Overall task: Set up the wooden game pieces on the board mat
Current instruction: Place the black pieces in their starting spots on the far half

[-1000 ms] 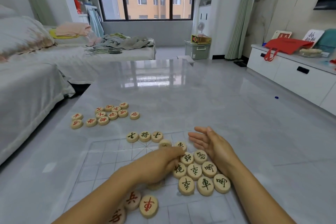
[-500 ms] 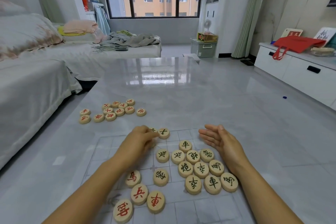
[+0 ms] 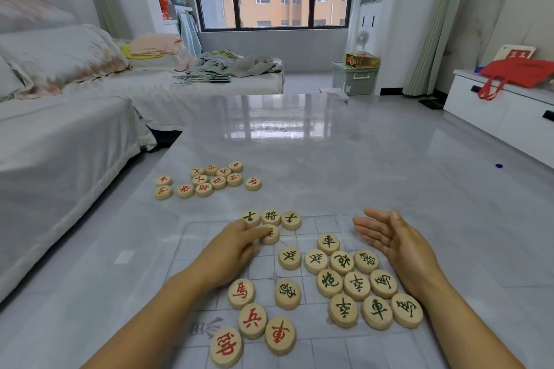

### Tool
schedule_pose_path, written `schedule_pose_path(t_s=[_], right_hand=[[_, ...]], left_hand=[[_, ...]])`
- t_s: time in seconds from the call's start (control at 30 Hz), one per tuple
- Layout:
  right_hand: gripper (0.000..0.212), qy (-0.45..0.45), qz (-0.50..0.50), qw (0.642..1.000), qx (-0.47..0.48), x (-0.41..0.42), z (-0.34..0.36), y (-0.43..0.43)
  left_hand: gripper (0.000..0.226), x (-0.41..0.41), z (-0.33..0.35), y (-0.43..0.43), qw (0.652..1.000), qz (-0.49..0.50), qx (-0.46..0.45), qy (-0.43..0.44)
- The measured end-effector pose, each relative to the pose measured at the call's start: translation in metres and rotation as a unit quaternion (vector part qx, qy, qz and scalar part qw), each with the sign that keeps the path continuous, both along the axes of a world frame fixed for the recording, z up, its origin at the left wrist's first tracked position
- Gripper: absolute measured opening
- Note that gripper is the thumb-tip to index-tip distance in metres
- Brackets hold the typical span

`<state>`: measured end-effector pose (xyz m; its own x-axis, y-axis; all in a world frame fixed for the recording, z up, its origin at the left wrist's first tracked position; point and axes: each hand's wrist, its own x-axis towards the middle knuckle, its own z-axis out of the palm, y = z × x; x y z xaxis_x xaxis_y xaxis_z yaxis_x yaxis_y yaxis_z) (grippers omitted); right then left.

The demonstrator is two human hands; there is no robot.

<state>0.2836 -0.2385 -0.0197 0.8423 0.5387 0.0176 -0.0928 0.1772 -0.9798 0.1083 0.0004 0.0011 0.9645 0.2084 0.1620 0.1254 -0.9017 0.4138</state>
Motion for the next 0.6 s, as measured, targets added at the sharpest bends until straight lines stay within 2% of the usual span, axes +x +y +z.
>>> schedule_pose_path(t_s=[0.07, 0.17, 0.2, 0.3, 0.37, 0.4, 0.5, 0.6], right_hand=[[0.046, 0.006, 0.001, 1.000, 0.008, 0.001, 0.000, -0.001], [0.050, -0.002, -0.002, 1.000, 0.007, 0.000, 0.000, -0.001], [0.056, -0.007, -0.001, 1.000, 0.006, -0.001, 0.000, -0.001], [0.089, -0.032, -0.005, 0.999, -0.003, -0.004, 0.002, 0.000], [0.093, -0.044, -0.007, 0.999, -0.002, -0.005, 0.002, 0.000], [0.092, -0.047, -0.008, 0.999, 0.000, -0.006, 0.002, 0.001], [0.090, -0.048, -0.012, 0.999, 0.006, -0.006, 0.001, 0.001], [0.089, -0.037, -0.012, 0.999, 0.016, -0.005, 0.002, -0.002]], left_hand=[[0.037, -0.004, -0.001, 0.000, 1.000, -0.008, 0.010, -0.002], [0.030, -0.011, 0.001, 0.003, 0.999, -0.011, -0.032, -0.024], [0.027, -0.011, 0.002, 0.005, 0.998, 0.003, -0.047, -0.039], [0.023, 0.000, 0.005, 0.013, 0.990, 0.094, -0.070, -0.082], [0.026, 0.013, 0.009, 0.017, 0.984, 0.139, -0.049, -0.100], [0.028, 0.021, 0.011, 0.017, 0.986, 0.127, -0.021, -0.102], [0.039, 0.055, 0.020, 0.005, 0.997, 0.014, 0.072, -0.036], [0.046, 0.085, 0.024, -0.005, 0.991, -0.012, 0.110, 0.076]])
